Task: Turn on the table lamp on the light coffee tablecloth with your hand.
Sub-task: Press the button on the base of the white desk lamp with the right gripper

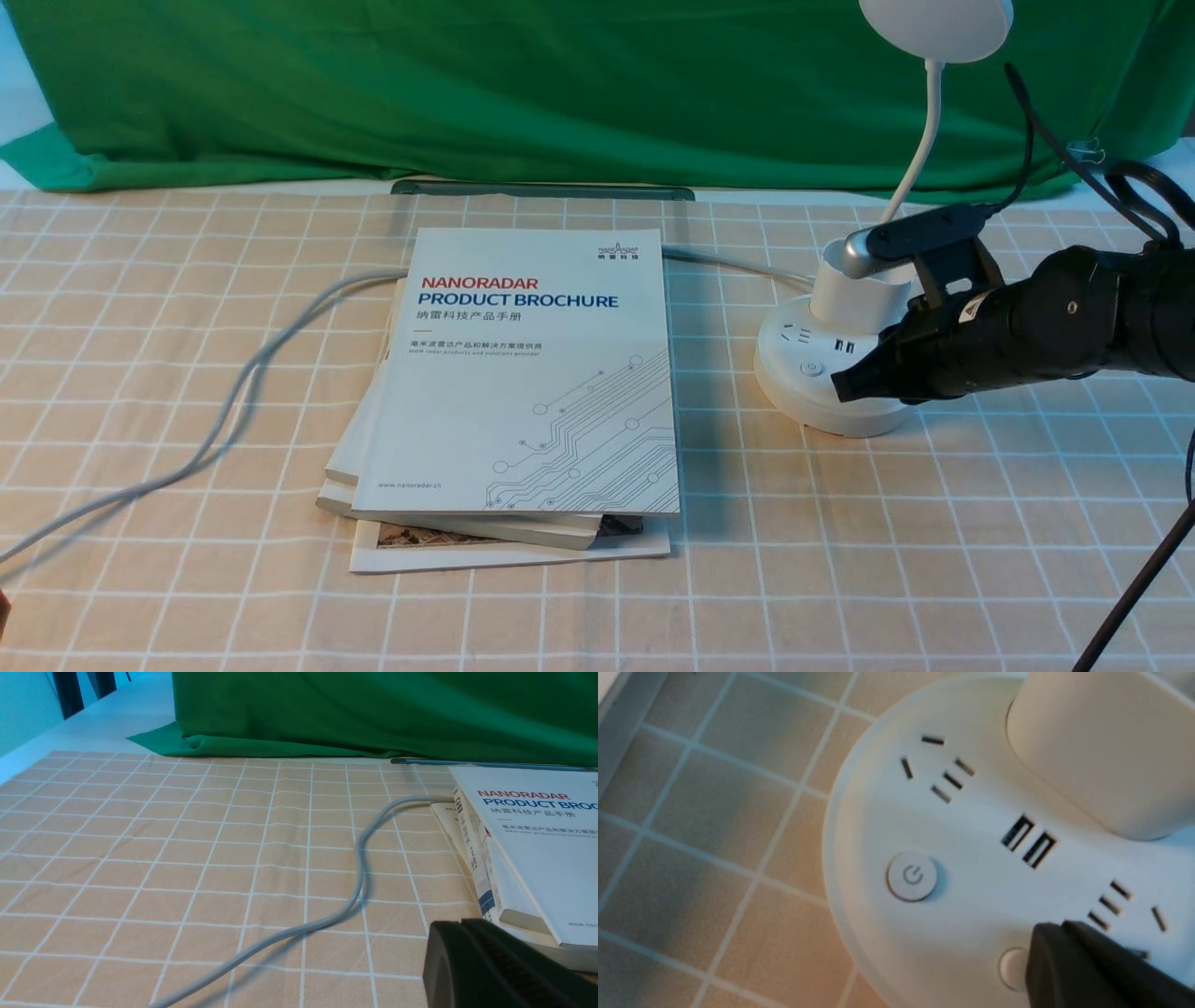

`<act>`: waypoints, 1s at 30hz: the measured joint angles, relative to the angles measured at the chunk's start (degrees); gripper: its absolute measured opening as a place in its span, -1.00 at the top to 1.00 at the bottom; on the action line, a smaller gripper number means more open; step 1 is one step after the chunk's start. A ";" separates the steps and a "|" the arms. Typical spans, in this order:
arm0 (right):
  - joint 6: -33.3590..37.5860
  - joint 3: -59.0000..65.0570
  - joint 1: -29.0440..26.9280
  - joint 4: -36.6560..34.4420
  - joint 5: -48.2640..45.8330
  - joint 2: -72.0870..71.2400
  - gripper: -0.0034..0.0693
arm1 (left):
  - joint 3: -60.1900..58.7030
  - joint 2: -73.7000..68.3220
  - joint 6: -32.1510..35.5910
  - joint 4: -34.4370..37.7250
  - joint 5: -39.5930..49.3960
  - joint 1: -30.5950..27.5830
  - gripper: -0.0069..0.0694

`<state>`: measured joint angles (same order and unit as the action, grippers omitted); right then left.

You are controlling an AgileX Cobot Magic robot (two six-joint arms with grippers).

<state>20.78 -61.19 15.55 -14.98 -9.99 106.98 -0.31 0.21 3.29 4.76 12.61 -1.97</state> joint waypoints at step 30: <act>0.00 -1.13 0.00 -0.43 1.11 2.38 0.82 | 0.00 0.00 0.00 0.00 0.00 0.00 0.76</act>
<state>20.78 -62.31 15.55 -15.41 -8.88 109.35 -0.31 0.21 3.29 4.76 12.61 -1.97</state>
